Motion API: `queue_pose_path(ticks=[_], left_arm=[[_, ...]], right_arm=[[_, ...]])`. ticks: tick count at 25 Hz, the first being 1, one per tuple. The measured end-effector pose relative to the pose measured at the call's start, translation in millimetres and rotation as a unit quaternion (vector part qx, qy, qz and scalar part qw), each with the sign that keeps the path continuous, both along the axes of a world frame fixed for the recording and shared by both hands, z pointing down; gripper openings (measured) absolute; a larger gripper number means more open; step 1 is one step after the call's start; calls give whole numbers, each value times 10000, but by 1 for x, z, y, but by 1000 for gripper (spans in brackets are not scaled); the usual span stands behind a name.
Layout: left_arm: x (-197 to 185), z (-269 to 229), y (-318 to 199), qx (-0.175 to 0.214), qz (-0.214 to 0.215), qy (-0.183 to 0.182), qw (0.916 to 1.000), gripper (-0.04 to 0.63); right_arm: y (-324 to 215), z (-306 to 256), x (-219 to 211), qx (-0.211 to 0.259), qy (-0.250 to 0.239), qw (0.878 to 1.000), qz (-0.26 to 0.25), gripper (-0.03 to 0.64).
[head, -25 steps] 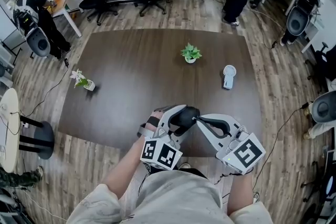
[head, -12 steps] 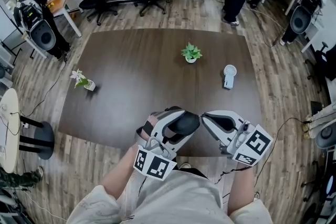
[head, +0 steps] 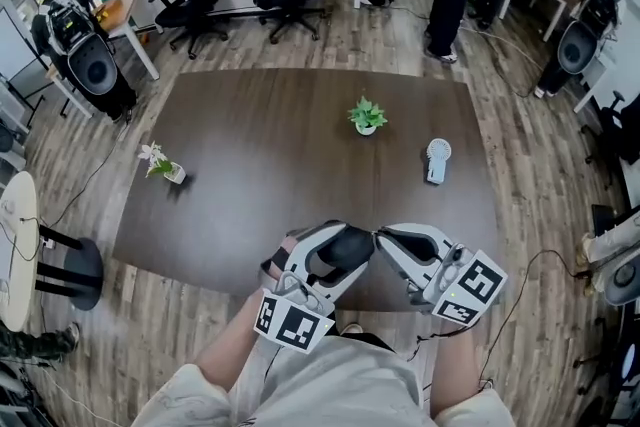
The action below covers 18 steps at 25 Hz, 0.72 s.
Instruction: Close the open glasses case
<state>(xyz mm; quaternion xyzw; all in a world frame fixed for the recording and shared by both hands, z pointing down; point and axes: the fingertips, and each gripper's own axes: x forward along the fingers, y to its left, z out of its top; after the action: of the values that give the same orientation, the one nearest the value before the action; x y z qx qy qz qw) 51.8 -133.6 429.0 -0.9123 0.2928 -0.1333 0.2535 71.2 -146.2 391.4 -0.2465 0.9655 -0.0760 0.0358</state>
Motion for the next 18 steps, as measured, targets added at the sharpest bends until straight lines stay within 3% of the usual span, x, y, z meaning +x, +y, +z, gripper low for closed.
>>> queue_pose_path(ticks=[6, 9, 12, 18], left_arm=[[-8, -9, -13, -187, -327, 416, 9984, 269], [-16, -11, -23, -325, -614, 648, 9955, 270], [-26, -16, -34, -423, -954, 747, 9917, 272], [-48, -17, -51, -602, -1471, 1299, 9787, 272]], right_arm=[[-13, -9, 20, 164, -253, 9976, 618, 44], [-21, -11, 34, 326, -211, 9924, 1165, 43], [-30, -8, 50, 421, 38, 9832, 1778, 41], [-36, -8, 83, 667, 232, 9577, 2789, 35]])
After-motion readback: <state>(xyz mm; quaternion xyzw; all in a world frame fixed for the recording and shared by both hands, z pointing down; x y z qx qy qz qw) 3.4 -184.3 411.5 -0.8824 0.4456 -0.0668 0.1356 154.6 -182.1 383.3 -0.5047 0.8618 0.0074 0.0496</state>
